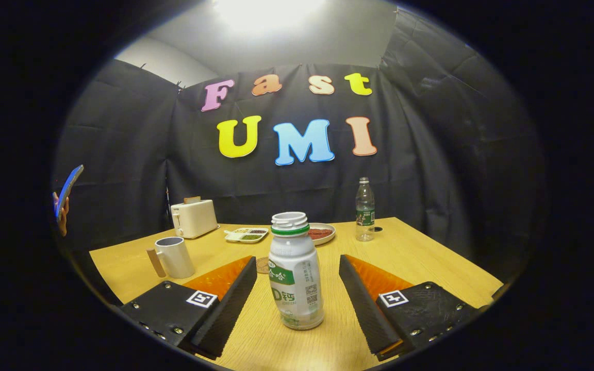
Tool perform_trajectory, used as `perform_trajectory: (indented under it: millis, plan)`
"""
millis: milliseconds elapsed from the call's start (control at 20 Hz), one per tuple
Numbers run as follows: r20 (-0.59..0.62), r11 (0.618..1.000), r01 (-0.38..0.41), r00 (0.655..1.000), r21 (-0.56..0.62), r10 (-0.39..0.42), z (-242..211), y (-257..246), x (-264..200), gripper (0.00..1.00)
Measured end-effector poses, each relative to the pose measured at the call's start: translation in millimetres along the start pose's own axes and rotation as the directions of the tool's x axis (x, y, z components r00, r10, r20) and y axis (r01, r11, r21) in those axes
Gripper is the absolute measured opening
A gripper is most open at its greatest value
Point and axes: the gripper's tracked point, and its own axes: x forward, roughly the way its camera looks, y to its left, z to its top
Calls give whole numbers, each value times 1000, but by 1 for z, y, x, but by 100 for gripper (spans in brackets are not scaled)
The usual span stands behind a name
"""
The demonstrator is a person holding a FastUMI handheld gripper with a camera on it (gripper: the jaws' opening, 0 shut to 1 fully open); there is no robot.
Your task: Take the bottle from table, then pour the juice into the cup, finally place the bottle on the coaster
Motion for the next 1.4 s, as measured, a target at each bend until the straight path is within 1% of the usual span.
perform_trajectory:
  millis: [250,600,700,750,850,950,1000,1100,1400]
  plan:
    - [-14,1000,-11,1000,11,11,-10,5,14,98]
    - [-36,1000,-8,999,-3,8,-21,9,30,98]
    - [-45,1000,-2,999,-5,2,-25,7,34,86]
    - [-56,1000,10,998,-3,-10,-29,5,38,86]
    - [-59,1000,17,998,-5,-17,-30,5,40,73]
    - [-65,999,29,997,-22,-30,-28,6,39,72]
    - [-66,999,24,998,-33,-26,-27,9,40,72]
    - [-73,999,0,997,-36,-2,-28,17,41,68]
    - [-102,994,-7,995,-108,-4,-22,30,53,68]
